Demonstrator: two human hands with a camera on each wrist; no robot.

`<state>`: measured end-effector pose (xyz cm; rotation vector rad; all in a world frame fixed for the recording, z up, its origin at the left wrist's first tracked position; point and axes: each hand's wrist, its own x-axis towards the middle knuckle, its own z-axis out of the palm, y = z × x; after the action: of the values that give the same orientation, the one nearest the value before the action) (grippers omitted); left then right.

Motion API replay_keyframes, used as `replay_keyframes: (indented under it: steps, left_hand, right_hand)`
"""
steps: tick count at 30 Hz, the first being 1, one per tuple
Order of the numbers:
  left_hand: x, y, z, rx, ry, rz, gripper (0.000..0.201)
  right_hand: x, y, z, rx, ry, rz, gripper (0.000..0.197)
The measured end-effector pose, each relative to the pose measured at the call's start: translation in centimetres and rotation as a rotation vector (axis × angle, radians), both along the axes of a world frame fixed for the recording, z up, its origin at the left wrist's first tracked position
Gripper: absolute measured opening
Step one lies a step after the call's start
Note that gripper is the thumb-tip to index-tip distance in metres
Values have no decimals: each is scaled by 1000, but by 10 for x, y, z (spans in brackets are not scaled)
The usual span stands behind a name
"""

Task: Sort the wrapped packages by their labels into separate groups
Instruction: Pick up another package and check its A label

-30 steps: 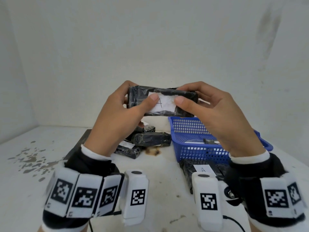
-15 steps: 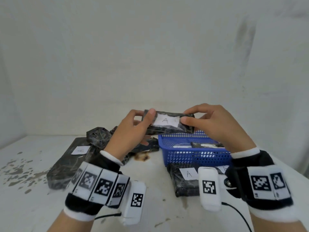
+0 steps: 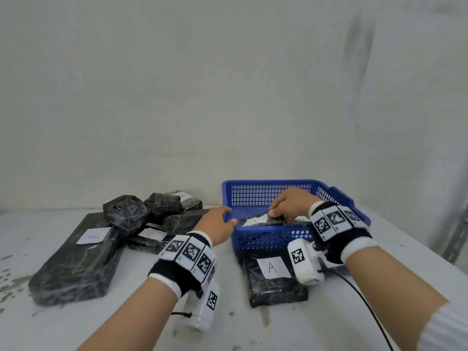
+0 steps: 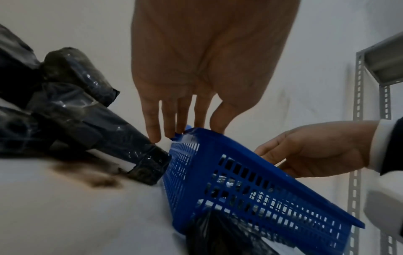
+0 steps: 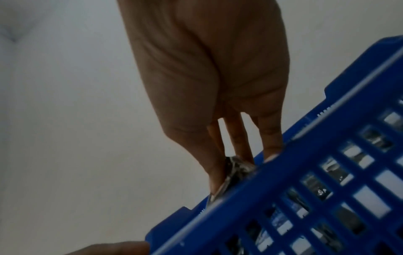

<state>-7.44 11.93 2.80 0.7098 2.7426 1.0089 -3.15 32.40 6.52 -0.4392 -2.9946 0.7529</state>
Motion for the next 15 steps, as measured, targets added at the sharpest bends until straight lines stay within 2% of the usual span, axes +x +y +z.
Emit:
replay_keyframes:
  steps: [3,6,12,15]
  left_hand:
    - [-4,0,-6,9,8,2,42]
    - [-6,1,-8,10,15,8,42]
    - [-5,3,-9,19,18,23,42]
    - [-4,2,-9,30,4,27,41]
  right_hand:
    - [-8,2,-5,2,-101,2,29]
    - [-10,2,-3,113,-214,46,32]
    - [-16,7,-8,124,-246,38,24]
    - [-17,5,-15,221,-280,69,32]
